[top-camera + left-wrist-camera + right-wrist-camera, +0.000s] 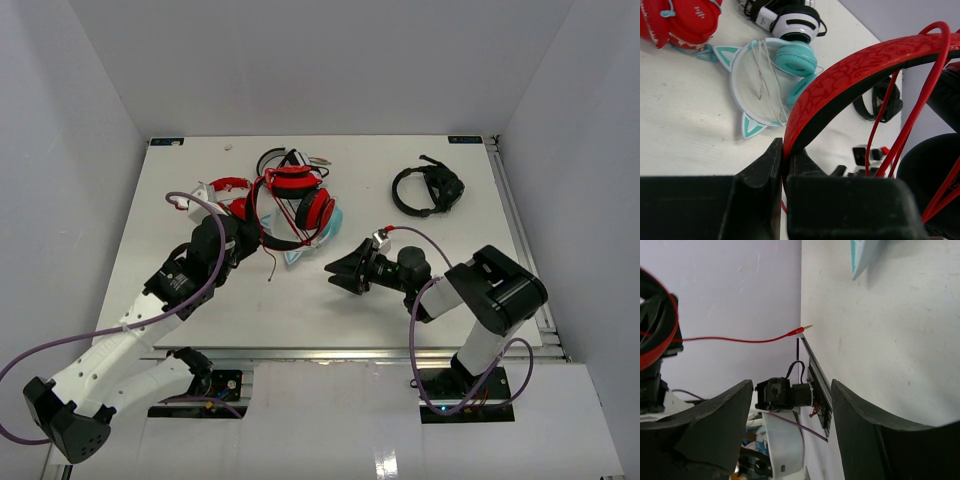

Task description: Wrap the headphones

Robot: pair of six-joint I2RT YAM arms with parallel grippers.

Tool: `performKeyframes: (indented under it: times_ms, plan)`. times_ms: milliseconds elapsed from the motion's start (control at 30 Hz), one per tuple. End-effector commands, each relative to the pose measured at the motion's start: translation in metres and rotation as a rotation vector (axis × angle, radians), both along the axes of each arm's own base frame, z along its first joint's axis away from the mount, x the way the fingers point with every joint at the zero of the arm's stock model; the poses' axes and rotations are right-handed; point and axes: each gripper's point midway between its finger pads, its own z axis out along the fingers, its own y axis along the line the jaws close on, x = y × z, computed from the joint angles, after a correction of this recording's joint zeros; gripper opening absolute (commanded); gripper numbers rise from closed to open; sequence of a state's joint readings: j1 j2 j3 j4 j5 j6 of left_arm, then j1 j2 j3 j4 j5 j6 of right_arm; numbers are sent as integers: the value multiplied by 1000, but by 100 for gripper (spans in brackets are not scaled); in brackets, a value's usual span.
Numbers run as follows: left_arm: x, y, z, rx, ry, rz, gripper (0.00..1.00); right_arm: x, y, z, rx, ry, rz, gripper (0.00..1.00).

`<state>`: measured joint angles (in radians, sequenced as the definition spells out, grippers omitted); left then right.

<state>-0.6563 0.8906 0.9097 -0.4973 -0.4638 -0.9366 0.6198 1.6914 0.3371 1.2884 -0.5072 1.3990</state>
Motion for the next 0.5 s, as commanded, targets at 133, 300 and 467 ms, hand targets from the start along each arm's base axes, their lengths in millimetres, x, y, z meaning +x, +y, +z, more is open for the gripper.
performKeyframes:
  times_ms: [133,300,467]
  plan:
    - [1,-7,46,-108,-163,-37,0,0,32,114,401,-316,54,67]
    - [-4,-3,47,-98,-164,-45,0,0,61,101,226,-599,63,65]
    - [-10,-1,44,-98,-126,-45,0,-5,53,91,133,-909,-24,64]
